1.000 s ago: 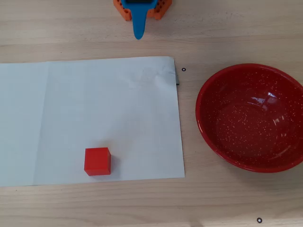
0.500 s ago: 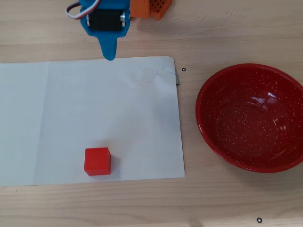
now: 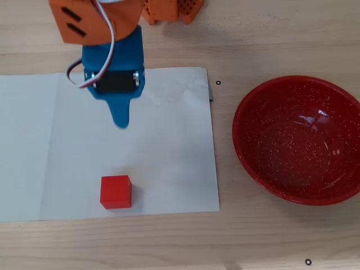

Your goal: Grasp the red cube and put it in the red bowl

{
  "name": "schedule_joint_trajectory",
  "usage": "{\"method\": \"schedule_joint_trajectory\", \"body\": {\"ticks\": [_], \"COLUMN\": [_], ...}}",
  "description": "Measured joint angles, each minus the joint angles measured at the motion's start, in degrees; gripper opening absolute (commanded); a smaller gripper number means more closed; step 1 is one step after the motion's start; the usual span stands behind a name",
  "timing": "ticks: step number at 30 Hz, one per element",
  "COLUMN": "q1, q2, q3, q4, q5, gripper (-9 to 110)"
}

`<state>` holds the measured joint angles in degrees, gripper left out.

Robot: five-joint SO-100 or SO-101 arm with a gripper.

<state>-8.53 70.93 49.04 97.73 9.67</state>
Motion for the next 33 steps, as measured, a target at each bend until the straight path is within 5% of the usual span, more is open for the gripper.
{"method": "schedule_joint_trajectory", "body": {"ticks": [5,15,33], "q1": [0.09,-4.75,-5.36], "q2": [-4.75,-11.87,-19.42], "q3": [-2.72,-5.98,-9.93], "q4": [-0.18,-5.01,-7.12], "q5": [0.35,0.62,1.49], "gripper": [41,55,57]}}
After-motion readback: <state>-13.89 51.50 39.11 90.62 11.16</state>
